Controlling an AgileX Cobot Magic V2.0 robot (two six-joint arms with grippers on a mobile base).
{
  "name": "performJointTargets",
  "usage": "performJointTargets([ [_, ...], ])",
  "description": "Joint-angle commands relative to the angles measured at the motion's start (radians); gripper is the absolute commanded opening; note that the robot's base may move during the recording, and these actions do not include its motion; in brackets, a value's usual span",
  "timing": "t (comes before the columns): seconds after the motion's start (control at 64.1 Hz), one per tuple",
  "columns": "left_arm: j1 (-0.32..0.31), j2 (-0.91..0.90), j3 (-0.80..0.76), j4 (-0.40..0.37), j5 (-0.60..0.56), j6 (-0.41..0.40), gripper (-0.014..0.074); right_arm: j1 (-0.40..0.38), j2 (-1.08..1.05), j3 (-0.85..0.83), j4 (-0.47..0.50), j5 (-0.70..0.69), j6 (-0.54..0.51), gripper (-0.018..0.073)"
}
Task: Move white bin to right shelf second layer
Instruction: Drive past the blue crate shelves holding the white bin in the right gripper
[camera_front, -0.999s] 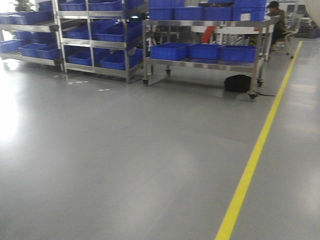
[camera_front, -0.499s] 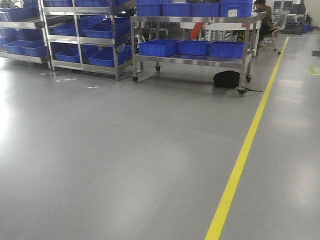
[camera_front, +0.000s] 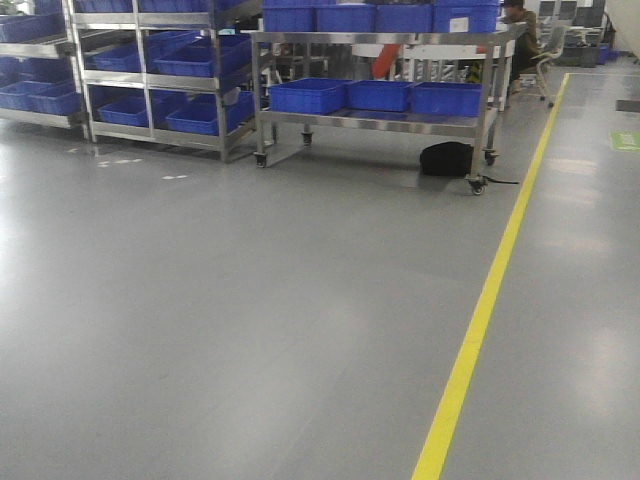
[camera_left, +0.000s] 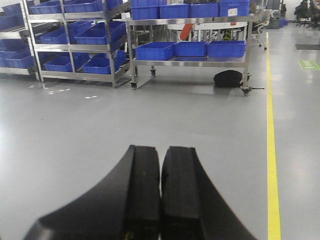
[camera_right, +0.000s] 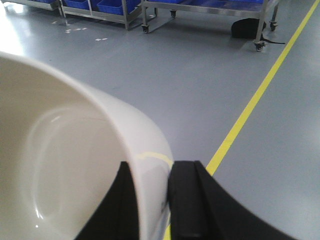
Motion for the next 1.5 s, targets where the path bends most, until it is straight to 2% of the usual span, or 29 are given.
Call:
performJointTargets([
  [0.0, -0.004, -0.014, 0.037, -0.005, -0.084, -0.004, 0.0085, -0.005, 0.005, -0.03, -0.002, -0.108, 0.001, 0.0057],
  [1.483, -0.004, -0.014, 0.037, -0.005, -0.084, -0.004, 0.0085, -0.005, 0.004, -0.03, -0.002, -0.107, 0.001, 0.0057],
])
